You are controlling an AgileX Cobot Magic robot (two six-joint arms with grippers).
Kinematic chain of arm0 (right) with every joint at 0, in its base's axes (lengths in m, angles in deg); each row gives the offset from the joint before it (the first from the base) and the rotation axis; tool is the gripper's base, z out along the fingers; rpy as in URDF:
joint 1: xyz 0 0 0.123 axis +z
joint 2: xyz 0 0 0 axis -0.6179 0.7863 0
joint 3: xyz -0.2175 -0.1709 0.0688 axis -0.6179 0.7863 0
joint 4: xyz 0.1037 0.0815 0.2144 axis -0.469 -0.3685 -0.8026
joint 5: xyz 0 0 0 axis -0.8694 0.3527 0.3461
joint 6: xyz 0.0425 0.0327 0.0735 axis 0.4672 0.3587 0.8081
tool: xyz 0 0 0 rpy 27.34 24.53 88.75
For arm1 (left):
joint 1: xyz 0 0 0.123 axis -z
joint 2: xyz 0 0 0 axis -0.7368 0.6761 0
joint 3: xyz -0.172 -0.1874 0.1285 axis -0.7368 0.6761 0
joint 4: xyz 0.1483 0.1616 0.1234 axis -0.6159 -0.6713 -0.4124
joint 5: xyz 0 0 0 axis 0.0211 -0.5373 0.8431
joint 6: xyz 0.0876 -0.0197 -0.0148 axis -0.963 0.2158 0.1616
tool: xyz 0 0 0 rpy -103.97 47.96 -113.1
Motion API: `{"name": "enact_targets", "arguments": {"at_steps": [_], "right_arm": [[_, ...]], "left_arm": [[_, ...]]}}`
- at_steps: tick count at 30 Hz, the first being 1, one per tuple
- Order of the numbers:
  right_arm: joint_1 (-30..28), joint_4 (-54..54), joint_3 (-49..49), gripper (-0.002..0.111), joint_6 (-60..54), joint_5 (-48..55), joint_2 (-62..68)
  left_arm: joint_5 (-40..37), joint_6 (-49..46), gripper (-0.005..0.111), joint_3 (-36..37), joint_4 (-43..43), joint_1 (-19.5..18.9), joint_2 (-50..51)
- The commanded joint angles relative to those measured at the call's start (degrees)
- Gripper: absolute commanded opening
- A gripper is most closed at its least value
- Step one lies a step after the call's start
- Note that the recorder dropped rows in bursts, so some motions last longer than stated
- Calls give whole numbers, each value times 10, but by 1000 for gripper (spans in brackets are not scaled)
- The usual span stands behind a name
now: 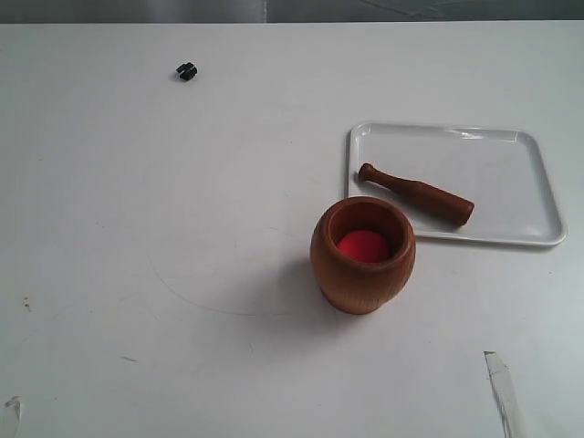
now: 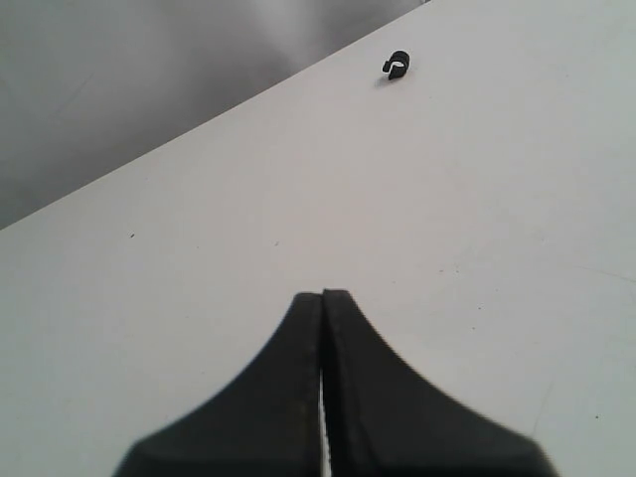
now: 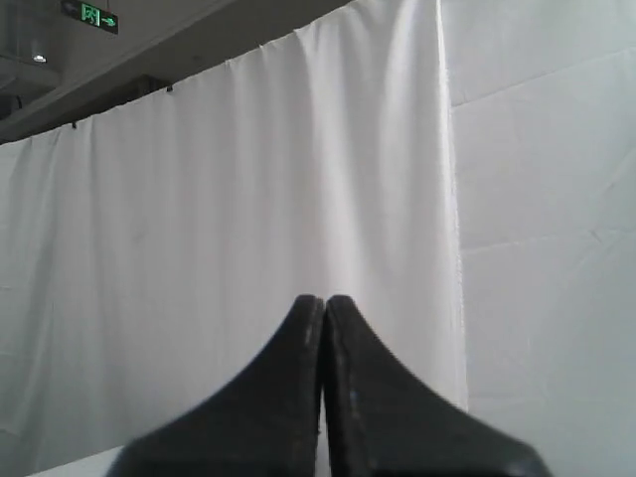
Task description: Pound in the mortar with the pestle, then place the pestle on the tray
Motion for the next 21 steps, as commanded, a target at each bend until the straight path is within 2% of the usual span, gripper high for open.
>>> {"name": "enact_targets", "arguments": {"at_steps": [1,2,7,9,14,21], "right_arm": [[2,3,19,0,8,32,-3],[2,3,19,0,13,49,-3],[2,3,19,0,44,269,-3],[2,-34,19,0,47,322,-3],[2,-160,19,0,47,401,-3],[2,-218,19,0,47,433,-3]], "left_arm": [[2,5,0,0,4,4,-1],[2,5,0,0,4,4,-1],[2,5,0,0,4,4,-1],[2,5,0,0,4,4,-1],[2,5,0,0,4,4,-1],[2,5,0,0,4,4,-1]]}}
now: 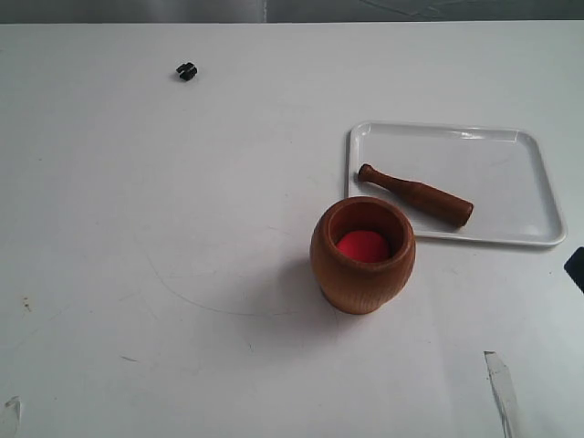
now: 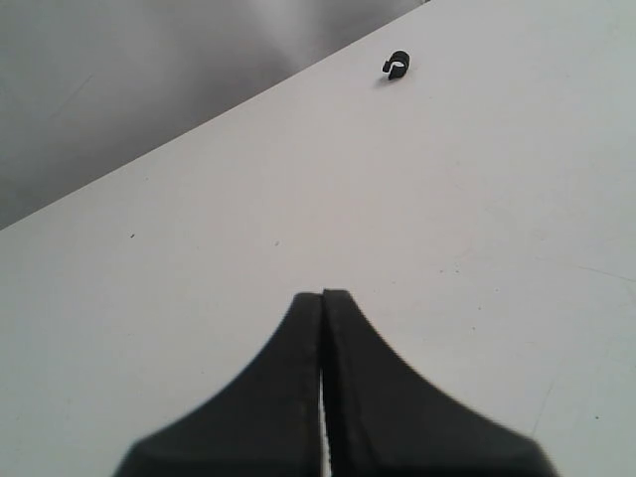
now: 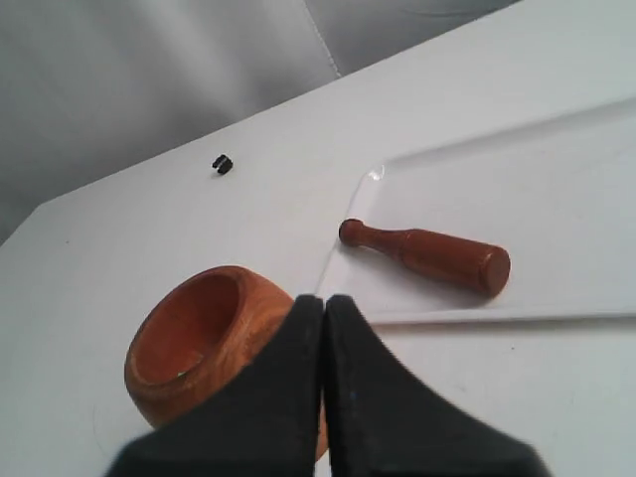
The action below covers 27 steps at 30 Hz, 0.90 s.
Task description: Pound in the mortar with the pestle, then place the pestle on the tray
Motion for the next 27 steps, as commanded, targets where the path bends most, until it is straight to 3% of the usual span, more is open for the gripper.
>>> {"name": "enact_targets", "arguments": {"at_steps": [1,9,12,20,27], "right_arm": [[2,-24,2,0,0,12,-3],[2,-22,2,0,-2,12,-3],[2,32,2,0,-15,10,-3],[2,94,2,0,-152,11,-3],[0,109,2,0,-183,0,-3]], "left_arm": [[2,5,0,0,4,4,-1],[2,5,0,0,4,4,-1],[2,5,0,0,4,4,-1],[2,5,0,0,4,4,-1],[2,5,0,0,4,4,-1]]}}
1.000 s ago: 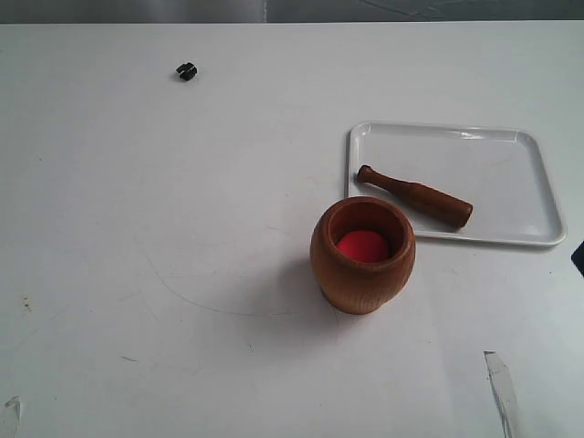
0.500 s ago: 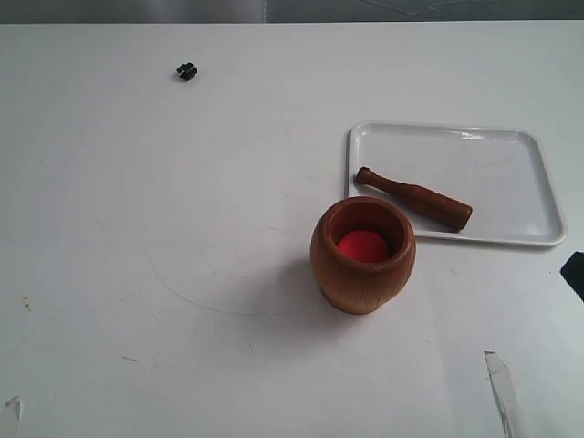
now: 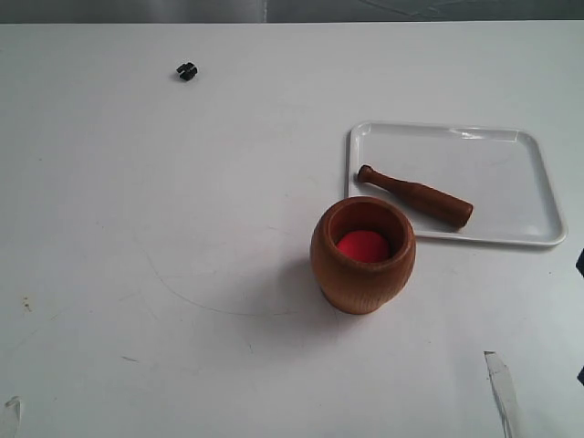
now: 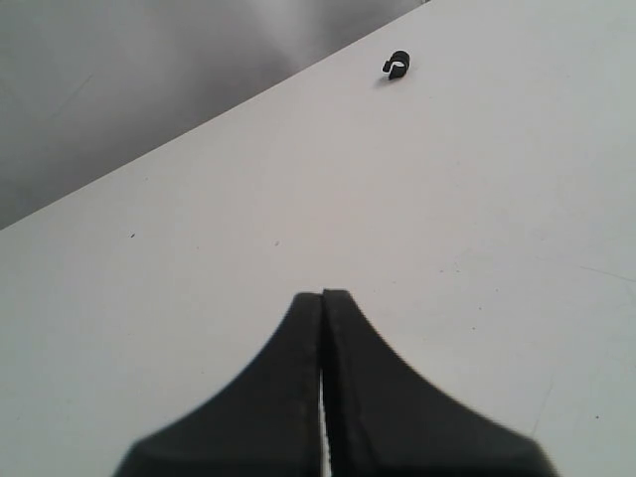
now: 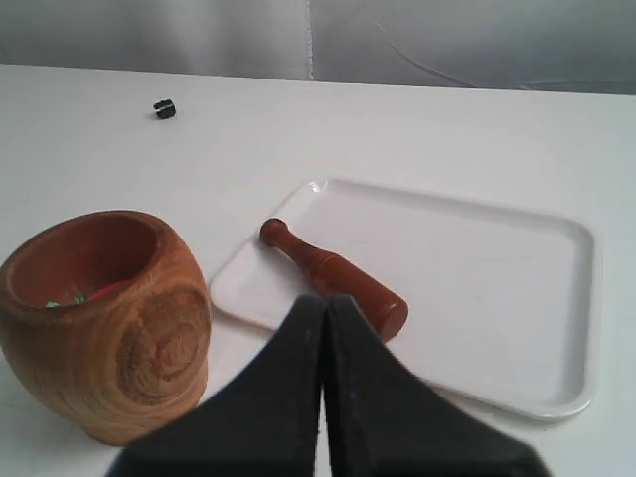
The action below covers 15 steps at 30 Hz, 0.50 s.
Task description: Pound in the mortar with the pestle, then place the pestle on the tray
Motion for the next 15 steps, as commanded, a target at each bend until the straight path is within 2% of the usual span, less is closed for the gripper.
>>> {"name": "enact_targets", "arguments": {"at_steps": [1,8,15], "right_arm": [[0,15,2,0,-15,-10,-3],[-52,-2,2,0,-15,7,-33],[-172,0,2,0,-15,7,-33]], "left_arm": [[2,5,0,0,4,4,-1],[2,5,0,0,4,4,-1],[2,5,0,0,4,4,-1]]}}
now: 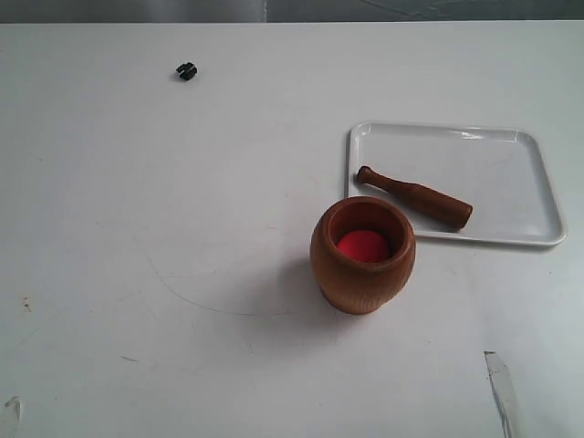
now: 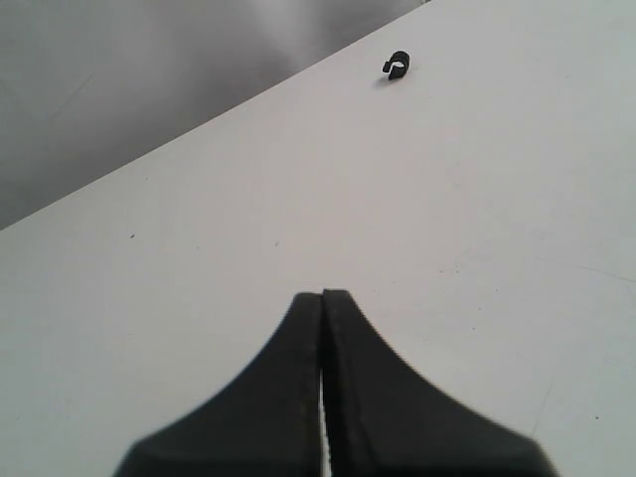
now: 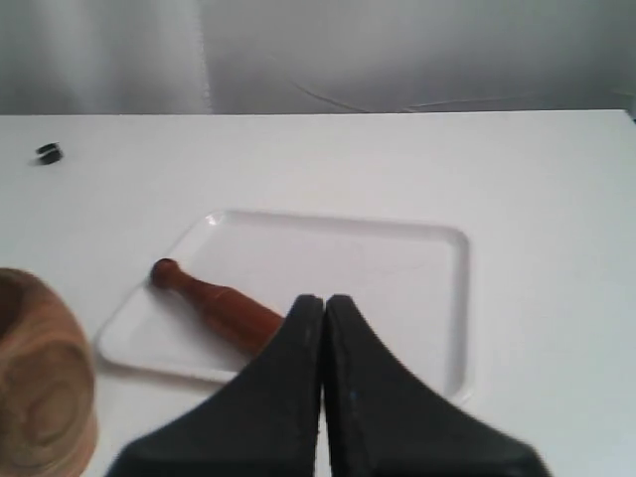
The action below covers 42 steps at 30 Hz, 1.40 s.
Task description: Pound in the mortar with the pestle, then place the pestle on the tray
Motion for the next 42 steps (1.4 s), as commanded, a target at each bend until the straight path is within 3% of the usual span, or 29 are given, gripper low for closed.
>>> {"name": "enact_targets", "arguments": {"at_steps": [1,14,42], "right_arm": [[-77,1,2,0,-5,2,-3],[-124,-12,2,0,7,3,-3],[-124,-38,2,0,-2,16,-3]], "left_arm": [[2,5,0,0,4,4,-1],[2,5,0,0,4,4,-1],[2,5,0,0,4,4,-1]]}}
